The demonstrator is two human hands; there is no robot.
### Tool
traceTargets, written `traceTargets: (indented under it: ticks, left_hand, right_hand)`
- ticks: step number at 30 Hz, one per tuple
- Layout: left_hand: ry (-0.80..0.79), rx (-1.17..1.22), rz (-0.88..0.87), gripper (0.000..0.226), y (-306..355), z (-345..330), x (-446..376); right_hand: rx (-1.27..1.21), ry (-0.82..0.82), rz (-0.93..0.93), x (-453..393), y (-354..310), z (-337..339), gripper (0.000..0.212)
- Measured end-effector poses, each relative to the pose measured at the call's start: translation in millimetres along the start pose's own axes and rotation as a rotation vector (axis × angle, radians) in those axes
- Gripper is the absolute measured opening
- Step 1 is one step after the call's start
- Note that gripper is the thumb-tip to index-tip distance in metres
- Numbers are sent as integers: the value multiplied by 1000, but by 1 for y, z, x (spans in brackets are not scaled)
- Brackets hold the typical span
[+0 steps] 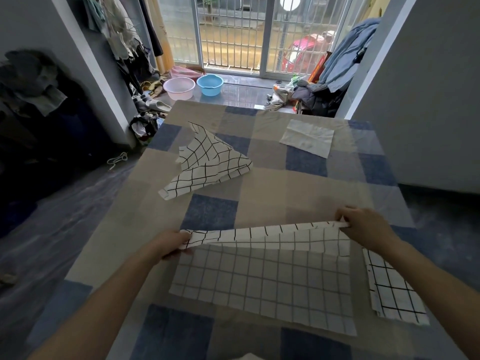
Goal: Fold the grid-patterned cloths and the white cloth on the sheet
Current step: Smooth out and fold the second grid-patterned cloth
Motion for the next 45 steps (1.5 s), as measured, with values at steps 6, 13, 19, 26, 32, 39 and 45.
traceTargets:
  ticks: [6, 13, 19, 26, 32, 39, 45]
  left_hand:
    - [-62, 279, 89, 9, 26, -3, -4]
    - [-161, 398, 69, 19, 35, -13, -15]
    - [-185, 522, 76, 9, 24, -22, -27]
    - [-130, 740, 19, 7, 16, -29, -35]
    - [108, 413, -80, 9, 5, -10, -27]
    - [78, 30, -276, 31, -20, -7, -17]
    - [130, -62, -358, 7, -50, -6, -1]
  right_hand:
    - [-176, -219, -75, 0, 12, -1, 15]
    - [-15, -267, -52, -1, -3, -7, 8]
    - [-222, -169, -211, -8, 14, 8, 15]
    - [-399, -34, -274, 6, 20, -2, 18]
    - [-366, 67, -101, 55, 4, -28, 35]
    - [-144, 92, 9, 101, -25, -67, 31]
    - [-86, 109, 55, 138, -38, -92, 26]
Point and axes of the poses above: each hand's wrist, its own x-axis away from the middle knuckle, its own z-axis out of the back of the hand, y = z × x, the point moved 5 cm from there along -x, towards the middle knuckle, and after that the axes turned 11 degrees about x, right-handed, at the moved point
